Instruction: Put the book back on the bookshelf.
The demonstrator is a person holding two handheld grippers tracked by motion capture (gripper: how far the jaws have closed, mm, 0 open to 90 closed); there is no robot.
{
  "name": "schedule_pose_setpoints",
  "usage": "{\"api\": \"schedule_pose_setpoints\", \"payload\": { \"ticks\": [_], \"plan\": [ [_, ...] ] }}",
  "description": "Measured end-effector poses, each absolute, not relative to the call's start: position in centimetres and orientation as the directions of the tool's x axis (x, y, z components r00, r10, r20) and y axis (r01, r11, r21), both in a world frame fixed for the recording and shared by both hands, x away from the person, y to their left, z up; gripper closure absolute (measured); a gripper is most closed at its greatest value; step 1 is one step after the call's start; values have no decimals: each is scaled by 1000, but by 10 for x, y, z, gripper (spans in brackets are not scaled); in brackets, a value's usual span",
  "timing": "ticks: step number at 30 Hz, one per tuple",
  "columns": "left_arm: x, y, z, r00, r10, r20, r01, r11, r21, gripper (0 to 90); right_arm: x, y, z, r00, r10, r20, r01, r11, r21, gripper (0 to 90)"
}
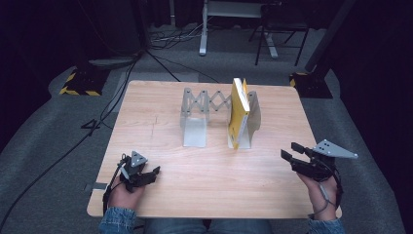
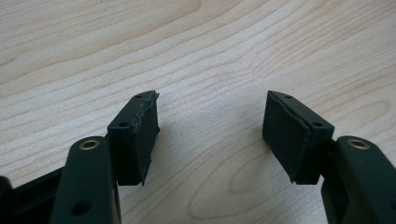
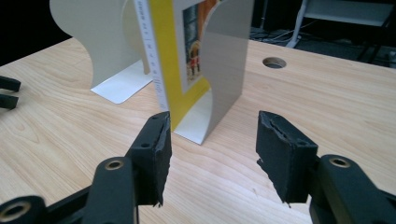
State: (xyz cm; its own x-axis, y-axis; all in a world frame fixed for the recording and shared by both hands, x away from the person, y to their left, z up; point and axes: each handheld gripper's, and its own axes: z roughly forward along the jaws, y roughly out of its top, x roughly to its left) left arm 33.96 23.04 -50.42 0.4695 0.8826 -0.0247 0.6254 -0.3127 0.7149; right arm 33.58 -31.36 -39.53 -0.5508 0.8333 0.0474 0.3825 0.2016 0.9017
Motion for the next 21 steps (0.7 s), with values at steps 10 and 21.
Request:
{"api": "schedule_pose_setpoints", "payload": {
  "ticks": [10,21],
  "plan": [
    [341,231,-505,461,887,-27,629,-305,715,331,347,-341,-425,-502,865,30,454,234,860,416],
    [341,231,-505,459,888,-27,630,-304,715,322,358,-359,-455,-481,876,46,544,257,799,380]
  ]
}}
